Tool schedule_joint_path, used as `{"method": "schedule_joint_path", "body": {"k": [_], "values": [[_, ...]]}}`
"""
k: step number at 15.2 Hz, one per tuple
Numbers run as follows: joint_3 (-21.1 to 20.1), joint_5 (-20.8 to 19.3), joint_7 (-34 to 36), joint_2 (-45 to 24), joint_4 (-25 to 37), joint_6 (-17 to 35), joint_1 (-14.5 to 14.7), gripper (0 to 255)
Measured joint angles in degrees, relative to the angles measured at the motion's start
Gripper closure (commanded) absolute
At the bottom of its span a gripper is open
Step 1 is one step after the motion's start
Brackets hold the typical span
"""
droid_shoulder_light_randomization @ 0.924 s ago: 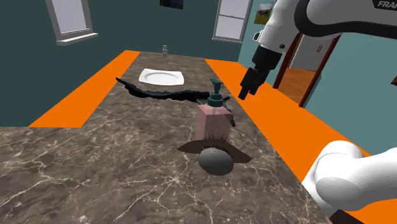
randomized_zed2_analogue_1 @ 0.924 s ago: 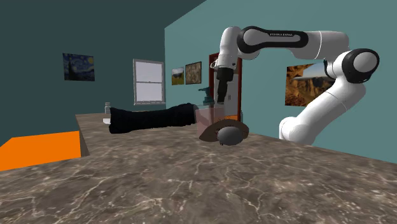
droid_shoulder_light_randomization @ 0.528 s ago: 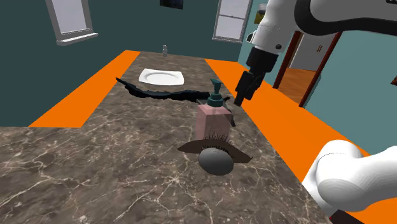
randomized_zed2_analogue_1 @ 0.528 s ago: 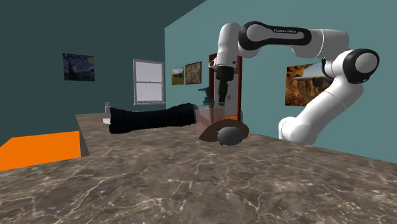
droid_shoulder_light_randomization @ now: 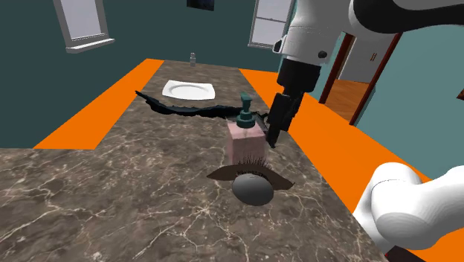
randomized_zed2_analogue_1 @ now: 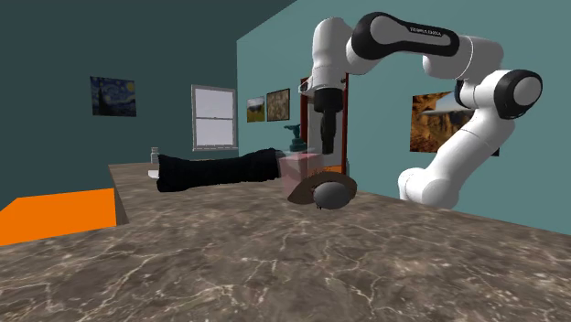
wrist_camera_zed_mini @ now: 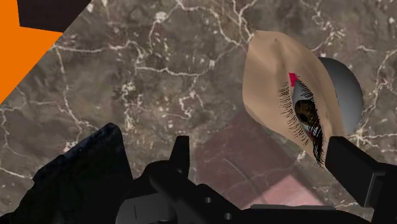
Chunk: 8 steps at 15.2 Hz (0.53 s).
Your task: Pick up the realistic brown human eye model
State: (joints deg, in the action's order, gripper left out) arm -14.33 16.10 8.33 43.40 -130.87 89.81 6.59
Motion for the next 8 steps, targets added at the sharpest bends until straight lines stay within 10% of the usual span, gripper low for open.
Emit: {"method": "schedule_joint_path", "body": {"k": [8], "values": [[-5.3, 4.4, 3.8, -3.3, 1.7, -0.1, 2.8, 0]]}}
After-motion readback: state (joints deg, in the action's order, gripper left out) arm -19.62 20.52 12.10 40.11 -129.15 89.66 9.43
